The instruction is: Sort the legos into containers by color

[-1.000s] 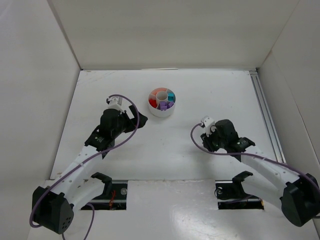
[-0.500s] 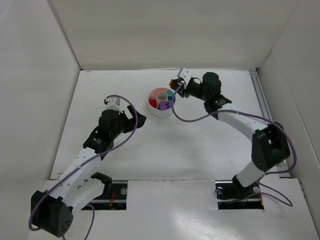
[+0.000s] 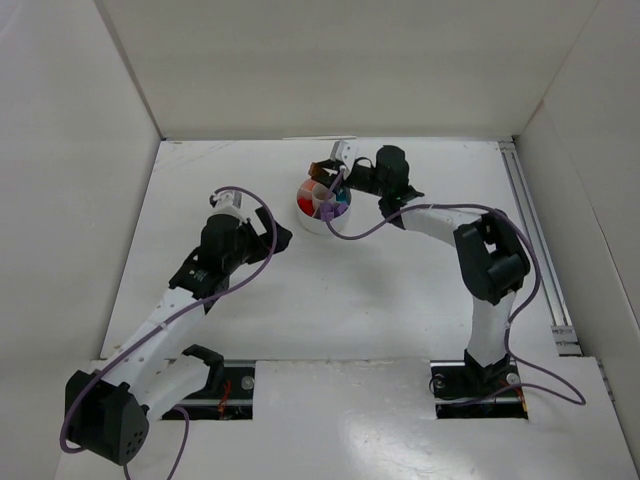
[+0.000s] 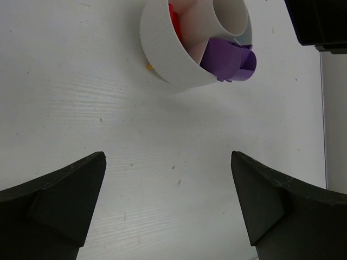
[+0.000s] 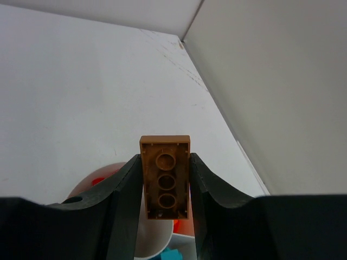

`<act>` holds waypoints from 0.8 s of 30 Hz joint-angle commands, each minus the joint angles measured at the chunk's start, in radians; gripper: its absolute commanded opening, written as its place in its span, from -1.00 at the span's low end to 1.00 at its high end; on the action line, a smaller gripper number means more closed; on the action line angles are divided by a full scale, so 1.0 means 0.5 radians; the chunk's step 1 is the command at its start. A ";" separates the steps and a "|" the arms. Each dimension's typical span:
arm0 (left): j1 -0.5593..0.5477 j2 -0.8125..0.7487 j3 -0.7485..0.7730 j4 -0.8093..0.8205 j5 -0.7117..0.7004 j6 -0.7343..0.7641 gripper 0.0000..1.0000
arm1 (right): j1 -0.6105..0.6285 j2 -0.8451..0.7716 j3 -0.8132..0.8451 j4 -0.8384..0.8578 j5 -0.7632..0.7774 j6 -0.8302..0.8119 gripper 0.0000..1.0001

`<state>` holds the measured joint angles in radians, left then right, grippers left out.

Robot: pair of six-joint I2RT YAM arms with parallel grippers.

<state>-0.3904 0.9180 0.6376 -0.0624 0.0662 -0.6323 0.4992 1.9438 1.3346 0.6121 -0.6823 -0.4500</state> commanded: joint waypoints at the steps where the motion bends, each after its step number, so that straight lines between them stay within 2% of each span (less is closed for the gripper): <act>1: 0.011 0.032 0.124 0.017 -0.025 0.007 0.98 | 0.002 0.045 0.080 0.368 -0.126 0.169 -0.60; 5: 0.011 0.078 0.142 0.017 -0.025 0.007 0.98 | -0.020 0.101 0.037 0.582 -0.173 0.311 -0.60; 24: 0.011 0.100 0.161 -0.001 -0.043 -0.011 0.98 | -0.075 0.254 -0.028 0.580 -0.154 0.332 -0.45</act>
<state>-0.3908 0.9726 0.6720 -0.0757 0.0509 -0.6327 0.4633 2.0521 1.3209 0.8463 -0.7422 -0.2993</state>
